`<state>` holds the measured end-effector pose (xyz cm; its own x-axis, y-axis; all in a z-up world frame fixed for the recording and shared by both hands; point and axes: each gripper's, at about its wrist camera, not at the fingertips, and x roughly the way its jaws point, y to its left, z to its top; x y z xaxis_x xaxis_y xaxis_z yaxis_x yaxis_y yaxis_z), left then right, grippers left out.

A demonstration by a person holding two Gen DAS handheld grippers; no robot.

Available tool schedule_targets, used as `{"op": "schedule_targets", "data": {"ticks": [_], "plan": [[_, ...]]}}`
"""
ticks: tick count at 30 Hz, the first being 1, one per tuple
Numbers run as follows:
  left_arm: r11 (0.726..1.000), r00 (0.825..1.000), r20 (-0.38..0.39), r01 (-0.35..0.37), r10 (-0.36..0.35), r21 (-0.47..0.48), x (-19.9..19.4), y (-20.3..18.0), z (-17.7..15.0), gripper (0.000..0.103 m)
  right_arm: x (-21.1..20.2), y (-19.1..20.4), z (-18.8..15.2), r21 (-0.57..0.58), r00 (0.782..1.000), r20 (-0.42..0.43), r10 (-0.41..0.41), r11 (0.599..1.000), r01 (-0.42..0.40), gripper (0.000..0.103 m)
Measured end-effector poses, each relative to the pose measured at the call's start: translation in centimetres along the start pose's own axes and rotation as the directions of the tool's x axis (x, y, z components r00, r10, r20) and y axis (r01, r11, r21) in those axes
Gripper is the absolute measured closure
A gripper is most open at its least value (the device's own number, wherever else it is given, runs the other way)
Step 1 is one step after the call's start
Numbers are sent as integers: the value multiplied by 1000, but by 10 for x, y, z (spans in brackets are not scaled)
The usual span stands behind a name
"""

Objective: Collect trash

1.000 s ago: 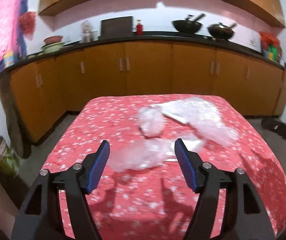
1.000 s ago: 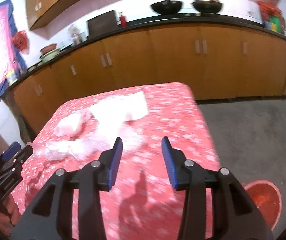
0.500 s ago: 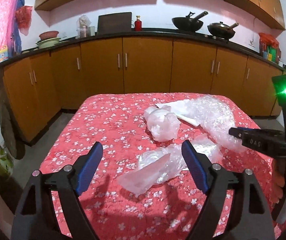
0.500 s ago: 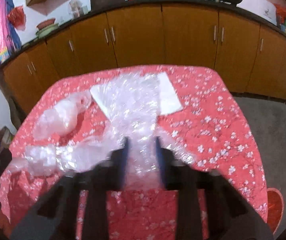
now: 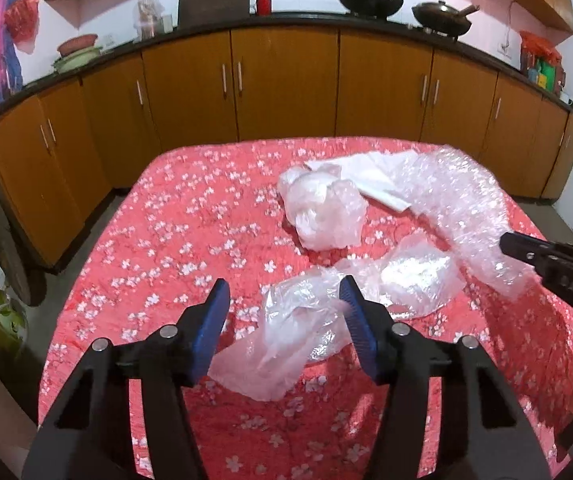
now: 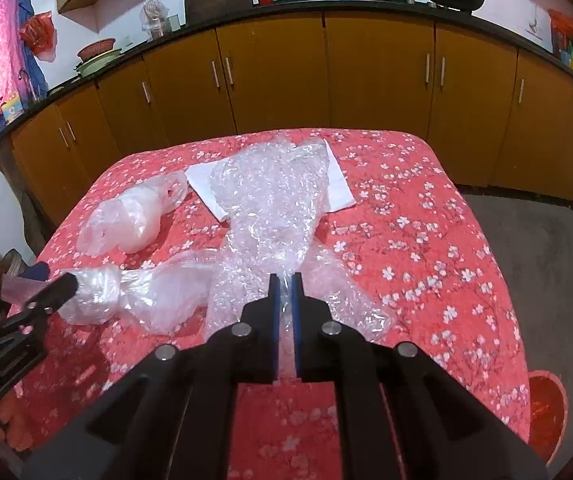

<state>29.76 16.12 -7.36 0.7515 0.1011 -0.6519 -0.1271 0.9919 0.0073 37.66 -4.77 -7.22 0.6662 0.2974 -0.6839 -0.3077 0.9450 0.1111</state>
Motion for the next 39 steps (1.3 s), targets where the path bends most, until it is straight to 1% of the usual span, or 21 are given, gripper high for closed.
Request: {"op": "schedule_targets", "data": {"ticks": [2,3,4,5,6,7,9,15,21,29,39], "plan": [[1000,999,-30,16,-16,-7,5,0,0,57,-4,-1,-1,4,1000,2,-1,1000,1,96],[1000,999,-41,19,-19,-6,7,0,0,68,-6,-2,-1,5,1000,5,-3,1000,3,96],[1000,998,-51,21,-21,-3,9,0,0,76,-8,-3,-1,6,1000,8,-3,1000,3,96],[1000,998,-56,18,-18,1,10,-1,-1,79,-12,-4,-1,8,1000,13,-5,1000,5,96],[1000,998,-55,18,-17,4,10,-1,-1,88,-14,-5,0,9,1000,18,-6,1000,6,96],[1000,999,-48,14,-14,6,9,-1,-1,94,-18,-6,1,10,1000,25,-7,1000,7,96],[1000,1000,-23,10,-10,-2,3,0,-2,98,-25,-8,3,11,999,38,-8,1000,7,96],[998,998,41,46,-45,-32,-24,6,-4,99,-48,-14,7,21,997,78,-8,1000,7,96],[998,992,106,65,-63,-13,-55,3,6,99,-65,-17,6,21,995,103,-10,1000,8,96],[997,984,163,72,-70,-2,-81,-13,19,99,-94,-23,2,27,990,141,-21,999,18,96],[996,974,211,82,-85,23,-104,-43,27,99,-143,-49,-3,63,978,203,-53,997,40,96]]}}
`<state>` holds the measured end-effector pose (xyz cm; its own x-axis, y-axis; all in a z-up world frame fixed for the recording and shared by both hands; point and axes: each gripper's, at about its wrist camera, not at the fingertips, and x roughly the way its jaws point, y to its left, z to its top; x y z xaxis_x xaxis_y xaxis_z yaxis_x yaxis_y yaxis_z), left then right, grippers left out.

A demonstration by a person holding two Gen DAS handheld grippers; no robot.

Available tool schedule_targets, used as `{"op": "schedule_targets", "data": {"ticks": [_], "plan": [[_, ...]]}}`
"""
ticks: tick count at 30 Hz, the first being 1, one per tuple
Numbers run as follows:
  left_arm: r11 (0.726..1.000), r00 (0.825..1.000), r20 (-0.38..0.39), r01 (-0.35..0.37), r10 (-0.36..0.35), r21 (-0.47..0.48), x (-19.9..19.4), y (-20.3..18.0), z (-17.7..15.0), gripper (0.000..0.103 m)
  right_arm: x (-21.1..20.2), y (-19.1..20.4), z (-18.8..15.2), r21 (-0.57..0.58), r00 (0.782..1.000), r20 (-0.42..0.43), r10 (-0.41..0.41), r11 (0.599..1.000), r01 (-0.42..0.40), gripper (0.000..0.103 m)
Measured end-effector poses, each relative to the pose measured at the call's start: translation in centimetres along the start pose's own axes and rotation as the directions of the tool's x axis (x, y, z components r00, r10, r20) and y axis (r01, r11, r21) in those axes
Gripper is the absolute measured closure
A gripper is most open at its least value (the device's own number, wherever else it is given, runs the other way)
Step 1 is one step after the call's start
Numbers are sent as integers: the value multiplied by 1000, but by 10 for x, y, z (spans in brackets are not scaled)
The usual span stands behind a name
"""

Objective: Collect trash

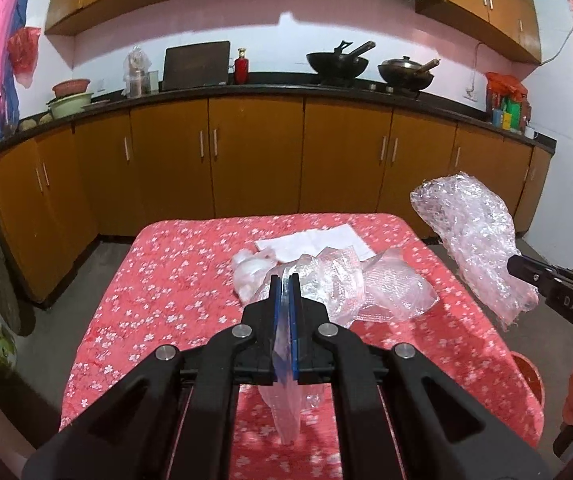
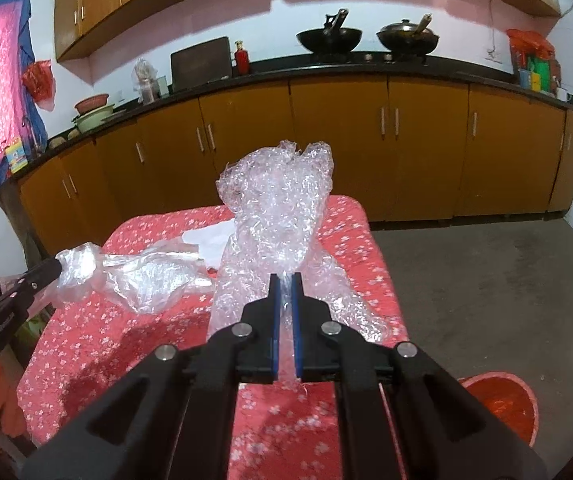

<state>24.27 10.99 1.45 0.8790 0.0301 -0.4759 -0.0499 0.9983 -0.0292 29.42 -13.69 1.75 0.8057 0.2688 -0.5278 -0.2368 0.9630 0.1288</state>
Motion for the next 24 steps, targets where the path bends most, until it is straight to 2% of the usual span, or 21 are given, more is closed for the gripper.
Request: {"op": "schedule_targets", "data": {"ticks": [11,24], "plan": [[998,998,45,52,-53,35,-18,-54,10,99,-65,-36,-8,34,995,87,-49,998,46,96],[983,987,46,149,-155,103,-28,-139,8,99,-123,-112,-36,123,978,142,-155,983,138,96]]}}
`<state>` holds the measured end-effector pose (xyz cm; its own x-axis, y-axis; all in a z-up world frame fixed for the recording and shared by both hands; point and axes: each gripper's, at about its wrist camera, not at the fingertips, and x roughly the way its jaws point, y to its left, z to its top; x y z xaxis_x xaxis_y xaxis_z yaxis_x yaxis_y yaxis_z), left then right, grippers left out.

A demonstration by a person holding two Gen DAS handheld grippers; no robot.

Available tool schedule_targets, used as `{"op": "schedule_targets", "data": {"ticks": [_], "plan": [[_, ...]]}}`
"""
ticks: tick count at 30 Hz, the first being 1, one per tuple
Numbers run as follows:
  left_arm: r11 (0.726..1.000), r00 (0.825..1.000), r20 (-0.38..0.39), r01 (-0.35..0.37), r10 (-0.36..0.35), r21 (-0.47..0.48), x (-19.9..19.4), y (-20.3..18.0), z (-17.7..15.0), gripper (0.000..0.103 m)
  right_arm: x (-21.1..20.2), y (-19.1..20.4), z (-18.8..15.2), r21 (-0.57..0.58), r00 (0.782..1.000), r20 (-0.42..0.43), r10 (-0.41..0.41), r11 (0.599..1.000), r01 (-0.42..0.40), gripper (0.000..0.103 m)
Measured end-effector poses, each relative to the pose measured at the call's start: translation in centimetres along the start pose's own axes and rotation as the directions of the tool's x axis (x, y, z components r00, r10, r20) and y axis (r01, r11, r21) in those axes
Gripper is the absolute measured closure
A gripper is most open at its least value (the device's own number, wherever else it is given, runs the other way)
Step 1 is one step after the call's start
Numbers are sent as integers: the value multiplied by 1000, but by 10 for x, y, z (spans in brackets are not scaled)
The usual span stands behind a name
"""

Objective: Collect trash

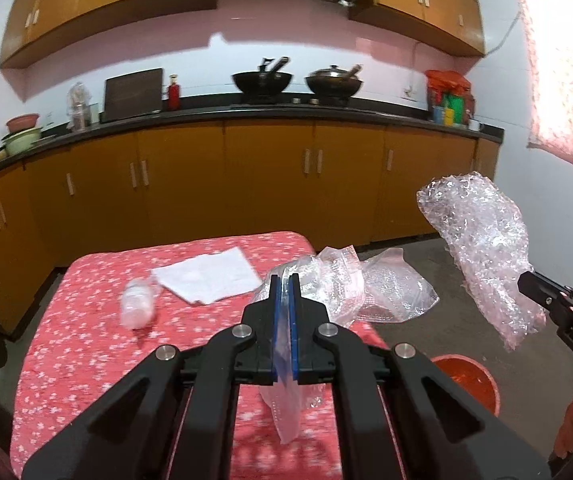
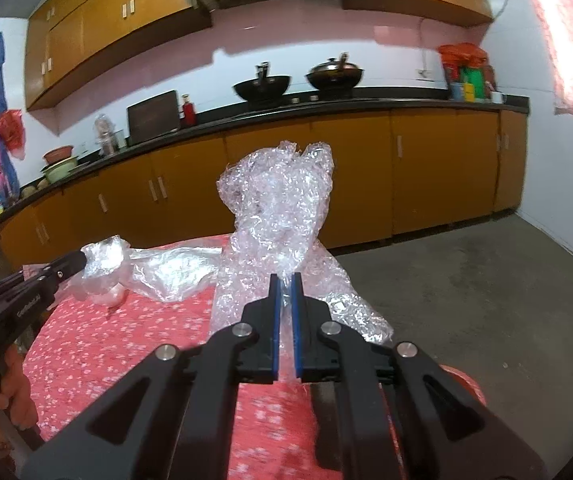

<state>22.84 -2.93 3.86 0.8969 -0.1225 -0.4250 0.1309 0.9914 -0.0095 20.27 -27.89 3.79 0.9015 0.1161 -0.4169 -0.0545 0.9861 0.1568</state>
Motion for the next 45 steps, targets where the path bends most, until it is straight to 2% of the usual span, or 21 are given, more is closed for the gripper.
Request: {"op": "schedule_targets", "data": {"ticks": [10,21,27,34,45], "plan": [[994,996,-32,86,-84,70,17,-76,-6,99,-13,-77,-20,87,996,-15,-89,992,90,96],[974,979,-110,184,-170,135,39,-161,-32,99,-19,-153,-51,167,981,-62,-182,968,190,96],[966,970,-161,208,-183,155,53,-195,-49,99,-15,-184,-74,199,971,-108,-213,952,232,96],[963,951,-251,224,-182,152,76,-226,-78,99,1,-213,-102,240,956,-189,-225,933,267,96],[960,930,-339,215,-144,181,108,-249,-107,99,33,-228,-131,259,935,-281,-217,921,292,96]]}}
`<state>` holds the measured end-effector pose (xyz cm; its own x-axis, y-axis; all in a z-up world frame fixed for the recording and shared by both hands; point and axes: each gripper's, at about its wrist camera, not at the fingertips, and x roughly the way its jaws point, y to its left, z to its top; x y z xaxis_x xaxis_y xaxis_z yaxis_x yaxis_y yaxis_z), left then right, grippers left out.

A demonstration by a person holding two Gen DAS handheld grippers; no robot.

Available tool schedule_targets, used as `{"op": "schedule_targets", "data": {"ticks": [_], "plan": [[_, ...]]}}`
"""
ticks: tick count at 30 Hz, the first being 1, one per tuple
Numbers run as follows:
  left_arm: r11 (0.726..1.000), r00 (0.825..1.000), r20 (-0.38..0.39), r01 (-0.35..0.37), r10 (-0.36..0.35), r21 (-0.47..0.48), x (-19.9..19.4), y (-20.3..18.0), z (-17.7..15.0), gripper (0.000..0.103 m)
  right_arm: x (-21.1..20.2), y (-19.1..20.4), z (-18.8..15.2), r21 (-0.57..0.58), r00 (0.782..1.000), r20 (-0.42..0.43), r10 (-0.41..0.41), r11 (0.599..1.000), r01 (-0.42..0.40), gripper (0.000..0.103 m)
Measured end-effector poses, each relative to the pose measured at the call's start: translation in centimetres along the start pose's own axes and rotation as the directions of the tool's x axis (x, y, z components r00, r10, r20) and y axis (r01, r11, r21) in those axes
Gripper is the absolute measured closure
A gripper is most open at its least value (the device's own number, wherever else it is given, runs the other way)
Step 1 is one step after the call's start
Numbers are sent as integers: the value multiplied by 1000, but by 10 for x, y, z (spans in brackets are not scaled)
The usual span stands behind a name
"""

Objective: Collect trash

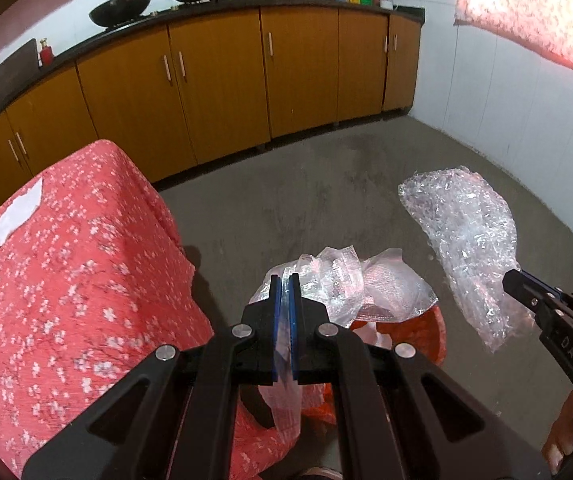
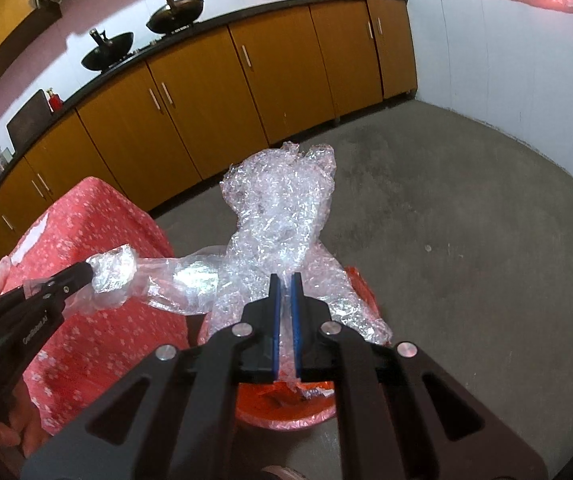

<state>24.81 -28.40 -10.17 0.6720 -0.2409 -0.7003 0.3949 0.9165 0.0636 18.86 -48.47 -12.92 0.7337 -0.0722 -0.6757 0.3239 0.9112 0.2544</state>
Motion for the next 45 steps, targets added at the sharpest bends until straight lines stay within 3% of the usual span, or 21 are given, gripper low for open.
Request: {"op": "schedule_targets", "data": {"ticks": [11,20,26,29,38,45], "plan": [[998,997,-75,-13,17,65,37,-22,-10,99,48,-11,-25,16,992,-129,-6,1000,8,96],[996,996,-92,-10,19,92,53,-34,-11,98,70,-9,-29,5,988,-153,-14,1000,15,90],[997,994,-106,12,-4,75,60,-34,-11,90,76,-10,-31,5,987,-158,-20,1000,21,81],[998,995,-100,18,-12,61,59,-33,-12,77,76,-13,-33,11,987,-161,-27,1000,29,81],[999,998,-35,42,-43,-30,25,-6,2,71,57,-9,-19,10,993,-111,-34,999,35,75],[990,997,74,20,-9,-138,-31,60,11,63,27,36,8,-54,999,-24,33,998,-34,70]]}}
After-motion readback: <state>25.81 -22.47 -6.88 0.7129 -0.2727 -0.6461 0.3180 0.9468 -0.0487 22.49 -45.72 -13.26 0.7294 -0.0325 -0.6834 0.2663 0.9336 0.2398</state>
